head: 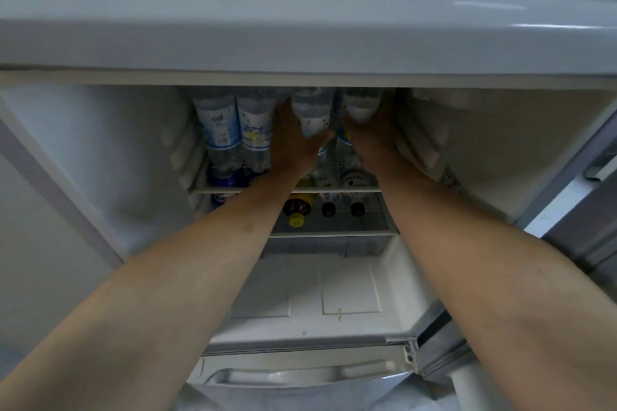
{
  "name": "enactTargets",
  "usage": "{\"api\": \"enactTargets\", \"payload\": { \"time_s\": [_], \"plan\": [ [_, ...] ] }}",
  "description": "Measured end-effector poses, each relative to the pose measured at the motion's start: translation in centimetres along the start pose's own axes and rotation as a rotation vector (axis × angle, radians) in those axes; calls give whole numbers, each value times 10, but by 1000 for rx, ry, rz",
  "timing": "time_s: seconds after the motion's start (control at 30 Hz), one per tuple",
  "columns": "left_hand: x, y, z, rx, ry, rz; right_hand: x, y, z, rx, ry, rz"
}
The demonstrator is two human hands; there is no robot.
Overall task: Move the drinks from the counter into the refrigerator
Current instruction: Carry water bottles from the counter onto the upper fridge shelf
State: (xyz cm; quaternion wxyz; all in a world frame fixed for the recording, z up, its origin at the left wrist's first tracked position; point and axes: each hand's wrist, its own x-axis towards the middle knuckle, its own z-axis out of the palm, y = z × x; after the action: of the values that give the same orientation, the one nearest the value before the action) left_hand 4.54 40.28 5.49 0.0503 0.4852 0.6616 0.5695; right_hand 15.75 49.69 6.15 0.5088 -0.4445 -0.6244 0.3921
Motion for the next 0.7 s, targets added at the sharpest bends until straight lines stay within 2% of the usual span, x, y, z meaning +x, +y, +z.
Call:
{"api": "enactTargets", "payload": {
  "time_s": [0.13, 0.23, 0.47, 0.7],
  "plan": [
    [-9, -6, -3, 218, 4, 3, -12, 25, -7, -231, 42, 29],
    [-13, -10, 1, 353, -22, -44, -20, 39, -8, -177, 15, 21],
    [-7, -14, 6, 370, 35, -67, -6, 33, 12, -115, -35, 205],
    [-24, -10, 12, 270, 94, 39, -3, 35, 12, -159, -66, 210]
  ]
}}
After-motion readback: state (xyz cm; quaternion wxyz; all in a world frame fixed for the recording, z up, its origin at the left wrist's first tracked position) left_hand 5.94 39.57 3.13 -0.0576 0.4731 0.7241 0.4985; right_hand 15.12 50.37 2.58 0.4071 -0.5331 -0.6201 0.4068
